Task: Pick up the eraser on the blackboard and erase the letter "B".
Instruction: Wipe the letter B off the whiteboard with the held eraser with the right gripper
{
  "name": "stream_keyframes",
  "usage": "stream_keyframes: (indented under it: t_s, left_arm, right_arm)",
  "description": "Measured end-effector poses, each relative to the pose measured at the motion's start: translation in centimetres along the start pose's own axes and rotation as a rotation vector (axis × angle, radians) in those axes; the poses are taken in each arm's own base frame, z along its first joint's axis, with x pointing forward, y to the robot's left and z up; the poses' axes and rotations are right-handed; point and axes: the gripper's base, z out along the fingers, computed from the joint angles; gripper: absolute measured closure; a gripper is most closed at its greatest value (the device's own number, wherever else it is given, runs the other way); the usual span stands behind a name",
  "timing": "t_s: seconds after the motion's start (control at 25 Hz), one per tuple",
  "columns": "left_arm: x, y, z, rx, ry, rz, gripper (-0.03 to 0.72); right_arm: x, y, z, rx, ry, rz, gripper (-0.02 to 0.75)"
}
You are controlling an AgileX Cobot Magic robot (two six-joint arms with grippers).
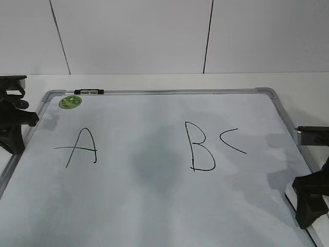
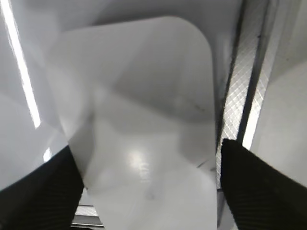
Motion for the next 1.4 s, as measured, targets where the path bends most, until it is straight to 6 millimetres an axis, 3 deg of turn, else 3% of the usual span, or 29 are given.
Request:
stream_keyframes:
  t_s: [0.16,0.4,1.4]
  left_arm:
    - [0.0,0.0,0.0,0.0,0.0,0.0,0.669]
    - [0.0,0.0,0.0,0.0,0.0,0.0,0.669]
    - [-0.03,0.0,0.0,0.0,-0.003,0.0,0.669]
  right_arm:
    - [-0.11,-0.14,0.33,0.014,0.014,-0.008,0.074]
    - [-0.17,-0.1,0.42,0.015,0.014,-0.009,0.153]
    - [-0.09,-0.16,0.38,0.022,0.039,-0.013,0.216]
